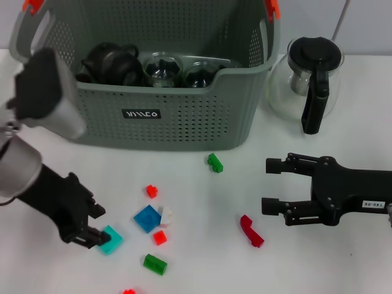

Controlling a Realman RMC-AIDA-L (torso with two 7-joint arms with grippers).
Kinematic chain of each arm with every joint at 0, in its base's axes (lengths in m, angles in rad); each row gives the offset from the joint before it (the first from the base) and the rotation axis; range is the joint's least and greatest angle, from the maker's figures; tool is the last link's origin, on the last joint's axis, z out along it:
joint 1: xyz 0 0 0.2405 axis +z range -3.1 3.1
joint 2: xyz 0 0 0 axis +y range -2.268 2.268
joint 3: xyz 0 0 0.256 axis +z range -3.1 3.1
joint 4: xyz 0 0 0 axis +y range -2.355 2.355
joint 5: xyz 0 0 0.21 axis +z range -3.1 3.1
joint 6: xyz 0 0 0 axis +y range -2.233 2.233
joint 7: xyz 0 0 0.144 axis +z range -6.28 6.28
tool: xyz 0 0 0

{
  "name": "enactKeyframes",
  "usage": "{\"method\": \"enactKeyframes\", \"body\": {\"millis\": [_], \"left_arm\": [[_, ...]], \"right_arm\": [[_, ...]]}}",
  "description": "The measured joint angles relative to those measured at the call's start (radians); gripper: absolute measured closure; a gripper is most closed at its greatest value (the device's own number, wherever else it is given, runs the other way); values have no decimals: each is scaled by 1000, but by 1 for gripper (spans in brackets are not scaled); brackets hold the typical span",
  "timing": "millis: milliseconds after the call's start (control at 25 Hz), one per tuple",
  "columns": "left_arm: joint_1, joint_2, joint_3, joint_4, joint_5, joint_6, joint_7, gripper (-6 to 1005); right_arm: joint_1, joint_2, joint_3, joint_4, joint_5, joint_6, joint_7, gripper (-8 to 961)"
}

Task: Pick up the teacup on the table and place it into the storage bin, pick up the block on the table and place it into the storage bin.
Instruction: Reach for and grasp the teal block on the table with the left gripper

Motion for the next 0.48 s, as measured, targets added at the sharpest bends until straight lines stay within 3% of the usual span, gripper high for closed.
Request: {"method": "enactKeyframes", "body": {"millis": [40, 480], "left_arm": [[0, -2, 50, 4, 24, -37, -2, 505], [11, -8, 203, 27, 109, -133, -37, 500]], "right_arm": [[0, 0, 0, 0, 0, 2, -1, 13], [-7, 1, 6, 2, -1, 7, -3, 13]]}}
